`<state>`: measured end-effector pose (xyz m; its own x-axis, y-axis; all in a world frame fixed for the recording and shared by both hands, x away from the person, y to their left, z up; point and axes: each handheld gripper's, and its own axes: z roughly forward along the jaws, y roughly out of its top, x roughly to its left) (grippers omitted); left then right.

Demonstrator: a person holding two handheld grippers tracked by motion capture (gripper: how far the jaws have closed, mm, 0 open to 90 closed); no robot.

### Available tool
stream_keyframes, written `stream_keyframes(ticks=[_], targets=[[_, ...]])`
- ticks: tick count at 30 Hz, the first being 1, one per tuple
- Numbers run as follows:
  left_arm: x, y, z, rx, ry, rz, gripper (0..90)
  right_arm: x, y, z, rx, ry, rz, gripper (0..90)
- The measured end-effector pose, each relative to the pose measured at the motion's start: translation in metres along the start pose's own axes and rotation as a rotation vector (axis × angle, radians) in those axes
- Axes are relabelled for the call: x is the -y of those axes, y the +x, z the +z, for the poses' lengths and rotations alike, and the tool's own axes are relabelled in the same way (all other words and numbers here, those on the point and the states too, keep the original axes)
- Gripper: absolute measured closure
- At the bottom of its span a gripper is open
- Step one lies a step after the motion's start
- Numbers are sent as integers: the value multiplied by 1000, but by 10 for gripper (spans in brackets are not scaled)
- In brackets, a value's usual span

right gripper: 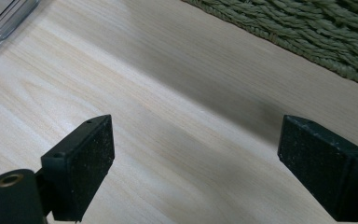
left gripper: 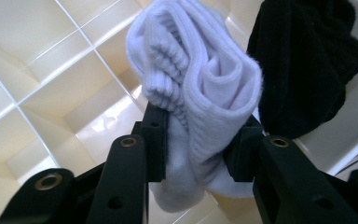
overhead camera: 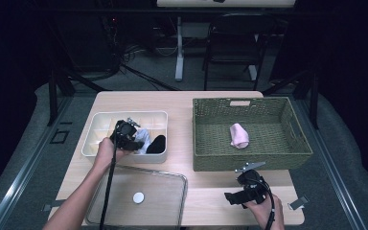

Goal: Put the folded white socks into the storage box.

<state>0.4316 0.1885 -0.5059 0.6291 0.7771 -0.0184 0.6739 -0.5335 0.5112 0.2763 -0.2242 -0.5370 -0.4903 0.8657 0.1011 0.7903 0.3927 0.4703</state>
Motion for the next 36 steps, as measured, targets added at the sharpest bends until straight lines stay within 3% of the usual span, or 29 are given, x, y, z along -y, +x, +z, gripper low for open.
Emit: stream_keyframes(ticks=[8,13,16,18,21,23,27,36], targets=[[0,6,-10,1,-3,-12,415,1,-3,-2,1,-4,7,106],[-8,11,-21,24,-26,-26,347,0,-3,-1,1,-5,6,107],[-18,13,-20,55,-1,-15,315,0,-2,0,-2,-7,5,108],[-24,13,-16,54,48,-1,297,0,-2,0,-2,2,0,109],[-28,12,-8,77,124,28,392,0,-2,1,-10,-2,5,111],[-28,8,-3,70,160,46,483,1,-3,1,-9,9,-2,112],[-24,3,-2,58,157,71,624,1,-4,1,-11,9,1,114],[-17,-5,5,59,165,81,679,-1,0,2,-17,0,1,116]])
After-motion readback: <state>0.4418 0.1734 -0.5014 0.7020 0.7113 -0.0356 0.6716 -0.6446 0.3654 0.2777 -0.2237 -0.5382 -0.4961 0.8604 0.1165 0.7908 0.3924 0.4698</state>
